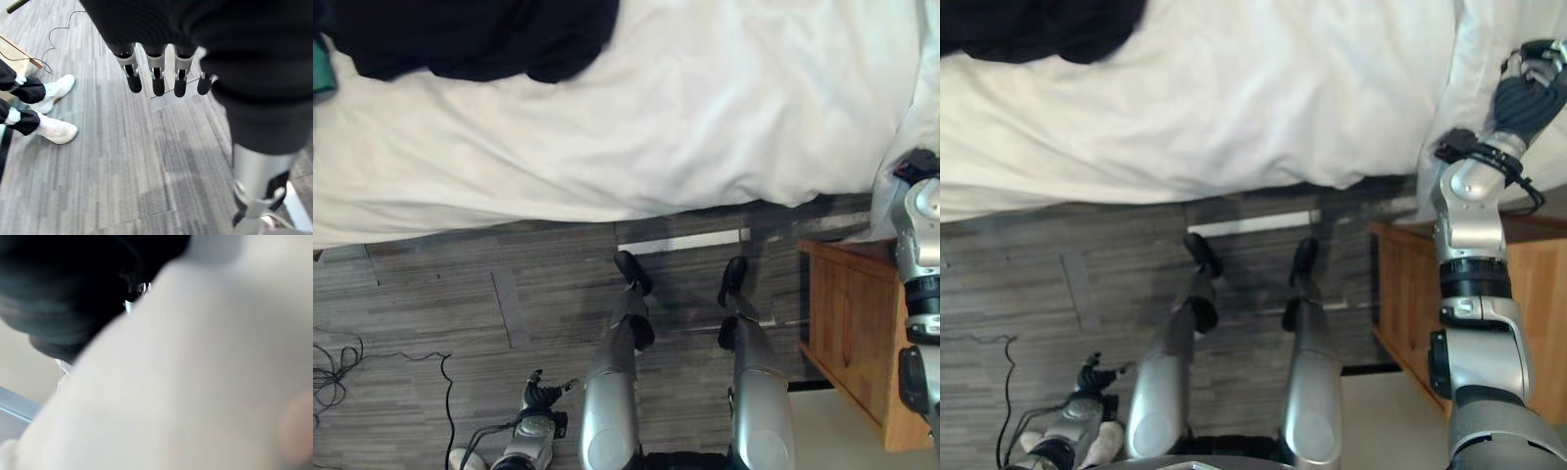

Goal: Tidy up the quilt and then pick up the clothes from the bed and put them into the laundry hamper.

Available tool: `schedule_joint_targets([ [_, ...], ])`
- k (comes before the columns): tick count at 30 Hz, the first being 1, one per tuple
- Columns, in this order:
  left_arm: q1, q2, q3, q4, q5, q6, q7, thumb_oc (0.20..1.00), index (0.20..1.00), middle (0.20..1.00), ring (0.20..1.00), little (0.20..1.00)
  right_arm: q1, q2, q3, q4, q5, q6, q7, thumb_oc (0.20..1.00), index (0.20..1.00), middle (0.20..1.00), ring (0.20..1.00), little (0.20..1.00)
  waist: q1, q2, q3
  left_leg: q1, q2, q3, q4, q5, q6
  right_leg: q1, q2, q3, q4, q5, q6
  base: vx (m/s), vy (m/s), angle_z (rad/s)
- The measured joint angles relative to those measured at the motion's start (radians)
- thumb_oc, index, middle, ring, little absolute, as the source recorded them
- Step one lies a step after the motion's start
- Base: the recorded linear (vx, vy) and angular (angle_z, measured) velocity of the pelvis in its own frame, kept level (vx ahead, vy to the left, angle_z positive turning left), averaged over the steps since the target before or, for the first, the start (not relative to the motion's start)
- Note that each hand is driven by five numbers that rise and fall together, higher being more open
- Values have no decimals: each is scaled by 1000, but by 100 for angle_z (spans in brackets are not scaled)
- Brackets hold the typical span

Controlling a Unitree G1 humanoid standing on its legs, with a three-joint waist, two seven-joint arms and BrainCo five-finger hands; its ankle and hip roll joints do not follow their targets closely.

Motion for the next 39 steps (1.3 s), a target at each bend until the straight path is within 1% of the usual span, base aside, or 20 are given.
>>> schedule_joint_targets([
  [4,-3,6,5,-50,6,-7,20,1000,1000,1000,1000,1000,150,93,9,46,29,-15,66,219,219,219,219,219,0,-24,-14,91,8,-19,-17,-9,-22,89,9,-20,10,-42,-9,48,26,12],
  [5,-4,6,2,-44,10,-4,33,1000,1000,1000,1000,1000,192,120,34,81,40,-15,94,1000,1000,1000,1000,1000,-4,-34,-42,100,10,-18,-23,-13,-32,98,14,-20,7,-45,-13,75,30,-7],
  [8,-11,-1,-9,-25,35,7,47,1000,1000,1000,1000,1000,313,178,108,206,41,34,159,1000,1000,1000,1000,1000,-29,-38,-56,210,5,-22,-75,6,-37,234,28,-49,-68,-20,0,233,52,10],
  [12,9,-23,-83,-19,110,17,45,1000,1000,1000,1000,1000,532,262,220,484,22,159,284,1000,1000,1000,1000,1000,-21,5,-153,331,-17,-25,-141,-6,-62,422,52,-74,-251,21,31,170,92,9],
  [18,55,-23,-103,-4,185,7,18,1000,1000,1000,1000,1000,709,283,419,649,-246,273,400,1000,1000,1000,1000,1000,-18,19,-247,408,-62,-65,-117,-50,-96,591,12,-111,-414,105,48,96,187,7],
  [20,52,-25,-101,30,222,3,-5,1000,1000,1000,1000,1000,696,272,466,629,-363,283,430,1000,1000,1000,1000,1000,-21,-28,-261,404,-26,-51,-23,-118,-124,622,-32,-129,-413,116,29,154,565,15],
  [21,57,-25,-114,42,223,1,-14,1000,1000,1000,1000,1000,712,258,415,600,-399,274,448,1000,1000,1000,1000,1000,-21,-55,-287,388,54,-91,29,-143,-186,641,-55,-135,-413,115,26,107,671,29],
  [23,78,-42,-104,73,226,-4,-19,1000,1000,1000,1000,1000,721,247,390,589,-400,270,456,1000,1000,1000,1000,1000,-26,-64,-342,393,173,-128,19,-140,-229,668,-83,-171,-413,105,44,59,475,42],
  [25,86,-59,-102,84,229,-3,-27,1000,1000,1000,1000,1000,733,218,384,588,-399,272,459,1000,1000,1000,1000,1000,-27,-50,-380,408,235,-125,-54,-104,-240,675,-103,-181,-411,128,80,92,361,43],
  [26,82,-71,-103,78,243,-2,-32,1000,1000,1000,1000,1000,732,187,383,587,-398,271,462,1000,1000,1000,1000,1000,-34,-19,-395,428,228,-114,-81,-46,-198,691,-131,-194,-411,159,131,161,635,42],
  [27,75,-52,-101,82,244,-2,-34,1000,1000,1000,1000,1000,718,207,369,604,-399,278,466,1000,1000,1000,1000,1000,-28,-51,-391,433,192,-118,-89,33,-296,712,-187,-196,-408,181,162,157,591,62],
  [28,60,-21,-103,104,246,4,-33,1000,1000,1000,1000,1000,720,254,379,606,-399,284,469,1000,1000,1000,1000,1000,-41,-117,-396,434,116,-117,-78,23,-250,715,-251,-218,-391,214,129,147,571,50],
  [29,50,-5,-107,101,246,11,-33,1000,1000,1000,1000,1000,730,273,373,595,-399,275,480,1000,1000,1000,1000,1000,-38,-136,-393,428,103,-125,-61,11,-240,709,-273,-215,-368,257,123,209,714,96],
  [30,8,33,-136,118,258,16,-37,1000,1000,1000,1000,1000,738,334,359,592,-399,272,472,1000,1000,1000,1000,1000,-41,-156,-392,397,63,-127,15,-37,-181,696,-327,-208,-278,428,45,246,768,71],
  [31,15,50,-160,104,262,18,-37,1000,1000,1000,1000,1000,729,332,345,590,-398,283,462,1000,1000,1000,1000,1000,-44,-152,-394,433,39,-101,5,-74,-140,643,-362,-200,-193,537,-78,301,773,48],
  [32,26,52,-173,97,262,18,-36,1000,1000,1000,1000,1000,720,324,343,583,-396,282,463,1000,1000,1000,1000,1000,-43,-147,-392,462,33,-95,-21,-89,-123,598,-363,-169,-106,471,-25,253,467,2],
  [33,30,67,-178,111,262,27,-35,1000,1000,1000,1000,1000,725,326,338,567,-390,269,462,1000,1000,1000,1000,1000,-50,-123,-400,486,35,-100,-68,-94,-114,535,-296,-101,-6,298,64,270,410,-4],
  [35,25,67,-182,108,274,36,-39,1000,1000,1000,1000,1000,730,321,349,537,-389,266,462,1000,1000,1000,1000,1000,-67,-77,-397,523,18,-103,-153,-73,-77,428,-80,-28,47,45,64,278,338,28],
  [37,17,50,-179,126,295,41,-42,1000,1000,1000,1000,1000,719,322,374,542,-389,266,468,1000,1000,1000,1000,1000,-100,-48,-383,540,-1,-114,-186,-70,-67,381,83,7,0,-46,48,318,296,51],
  [39,21,20,-177,152,320,42,-60,1000,1000,1000,1000,1000,721,326,392,549,-389,272,474,1000,1000,1000,1000,1000,-141,-50,-378,573,-78,-113,-205,-82,-46,360,139,-41,-70,-64,6,312,197,66],
])
